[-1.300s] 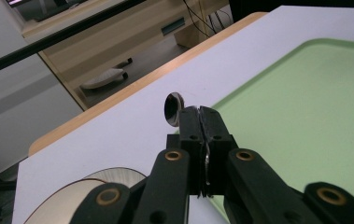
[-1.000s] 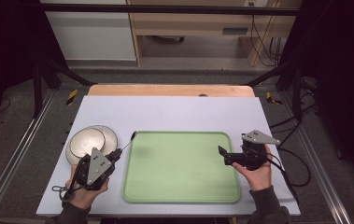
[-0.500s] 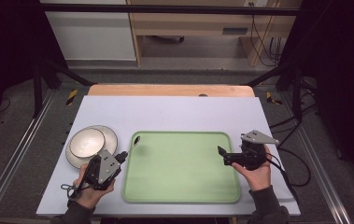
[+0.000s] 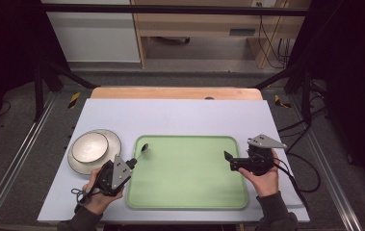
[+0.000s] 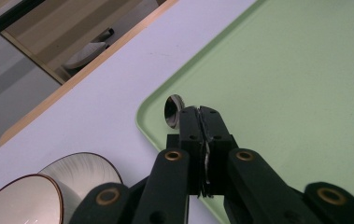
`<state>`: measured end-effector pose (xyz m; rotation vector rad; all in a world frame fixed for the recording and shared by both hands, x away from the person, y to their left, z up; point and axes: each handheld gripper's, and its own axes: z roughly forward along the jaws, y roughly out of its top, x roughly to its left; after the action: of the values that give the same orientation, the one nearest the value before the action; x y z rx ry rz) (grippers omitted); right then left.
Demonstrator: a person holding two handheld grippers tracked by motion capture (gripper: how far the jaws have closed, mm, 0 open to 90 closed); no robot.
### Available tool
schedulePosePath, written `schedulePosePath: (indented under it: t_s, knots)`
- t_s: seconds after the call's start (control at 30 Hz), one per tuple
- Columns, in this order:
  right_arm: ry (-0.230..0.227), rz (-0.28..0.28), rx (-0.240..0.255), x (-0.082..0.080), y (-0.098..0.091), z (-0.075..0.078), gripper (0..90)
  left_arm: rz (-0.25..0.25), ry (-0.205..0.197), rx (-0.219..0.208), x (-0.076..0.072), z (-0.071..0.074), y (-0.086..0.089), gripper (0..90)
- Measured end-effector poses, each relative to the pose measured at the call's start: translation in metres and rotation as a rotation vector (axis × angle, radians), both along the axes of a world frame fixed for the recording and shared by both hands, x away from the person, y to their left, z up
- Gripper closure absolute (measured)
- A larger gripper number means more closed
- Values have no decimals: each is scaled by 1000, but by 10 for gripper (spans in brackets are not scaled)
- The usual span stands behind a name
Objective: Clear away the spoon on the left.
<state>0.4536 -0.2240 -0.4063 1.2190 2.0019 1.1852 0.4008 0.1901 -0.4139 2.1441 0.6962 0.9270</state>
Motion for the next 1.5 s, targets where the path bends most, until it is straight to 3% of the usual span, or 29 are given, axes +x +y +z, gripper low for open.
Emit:
schedulePosePath:
  t_s: [1.03,1.5]
  knots:
    - [2,2,0,0,0,0,11,-42,-23,155,-4,-8,-22,884]
    - [3,3,1,0,0,0,11,-87,-23,222,-7,-12,-29,858]
